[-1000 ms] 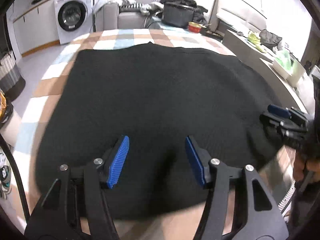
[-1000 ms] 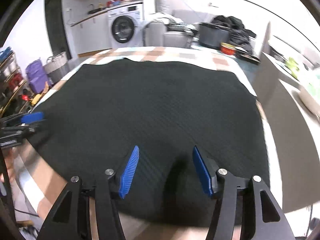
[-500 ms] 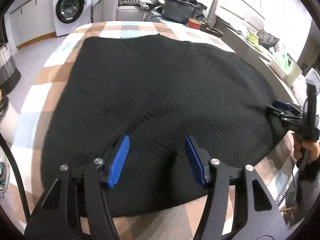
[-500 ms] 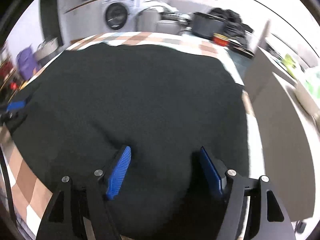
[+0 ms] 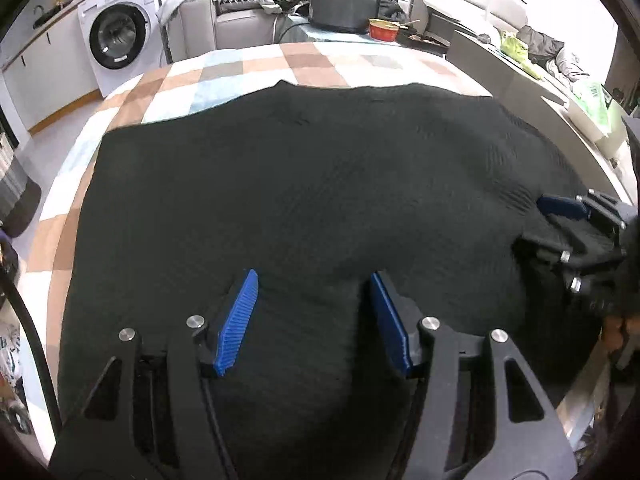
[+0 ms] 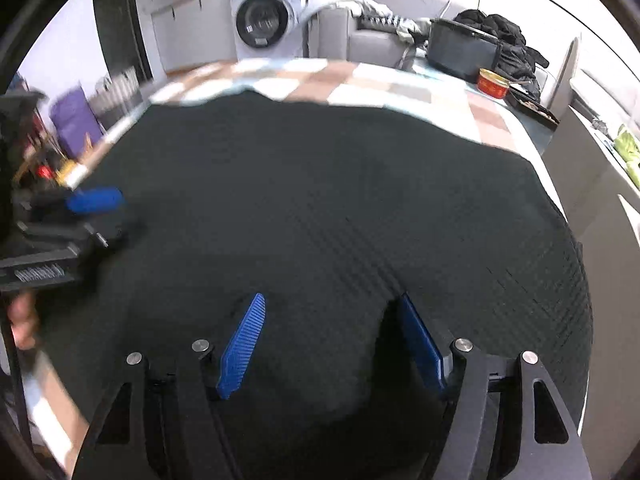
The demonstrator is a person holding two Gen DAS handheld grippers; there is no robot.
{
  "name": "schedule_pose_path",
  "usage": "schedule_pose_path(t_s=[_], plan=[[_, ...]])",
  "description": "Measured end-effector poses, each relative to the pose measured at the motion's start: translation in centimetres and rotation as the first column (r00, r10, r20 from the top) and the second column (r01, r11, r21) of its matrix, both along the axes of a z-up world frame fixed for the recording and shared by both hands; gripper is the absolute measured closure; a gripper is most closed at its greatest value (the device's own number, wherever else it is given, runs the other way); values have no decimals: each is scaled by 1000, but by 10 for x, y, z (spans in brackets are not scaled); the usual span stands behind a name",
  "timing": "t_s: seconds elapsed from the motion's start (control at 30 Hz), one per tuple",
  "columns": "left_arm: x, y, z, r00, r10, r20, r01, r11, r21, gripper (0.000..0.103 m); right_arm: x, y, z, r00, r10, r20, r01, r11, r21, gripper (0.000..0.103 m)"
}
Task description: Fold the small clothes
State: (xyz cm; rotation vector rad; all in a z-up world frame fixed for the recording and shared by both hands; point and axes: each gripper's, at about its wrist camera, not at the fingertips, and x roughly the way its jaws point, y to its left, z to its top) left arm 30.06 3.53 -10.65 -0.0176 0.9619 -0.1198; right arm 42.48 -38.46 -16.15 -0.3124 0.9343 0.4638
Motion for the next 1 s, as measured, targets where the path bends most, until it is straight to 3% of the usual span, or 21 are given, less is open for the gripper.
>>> schedule_pose_path(t_s=[0.07,0.17,0.2,0.27,0.4,0.53,0.6,0.67,0.83,1.0], plan=[[-9,14,-3,1000,25,-2,-25,1000,2,47,2,-23,-1,999,-43,-2,43,999,-7,32],[-27,37,-1,999,48,-2,-48,997,-52,46,8,-70,1,990,-140,-32,142,989,50,27],[-29,41,0,999,51,-4,-52,997,-66,45,11,-84,2,983,-184,-17,184,983,27,28],[-29,43,4,998,61,-12,-62,996,-63,45,9,-99,8,980,-199,2,199,979,33,33],[-19,42,11,997,82,-1,-82,996,-44,45,23,-127,23,967,-252,-29,253,953,164,32],[-7,43,1,995,97,-31,-99,994,-52,45,36,-137,18,954,-291,-76,300,935,187,32],[-8,43,0,995,99,-19,-99,994,-53,45,40,-137,15,951,-299,-79,307,941,140,34],[-8,41,3,995,98,-20,-99,994,-35,45,33,-129,18,948,-318,-24,319,944,79,35],[12,24,13,998,57,-10,-58,998,-33,45,13,-92,45,963,-255,89,248,965,84,35],[47,5,9,999,14,-41,-15,999,-45,45,28,-35,40,987,-154,44,149,983,110,34]])
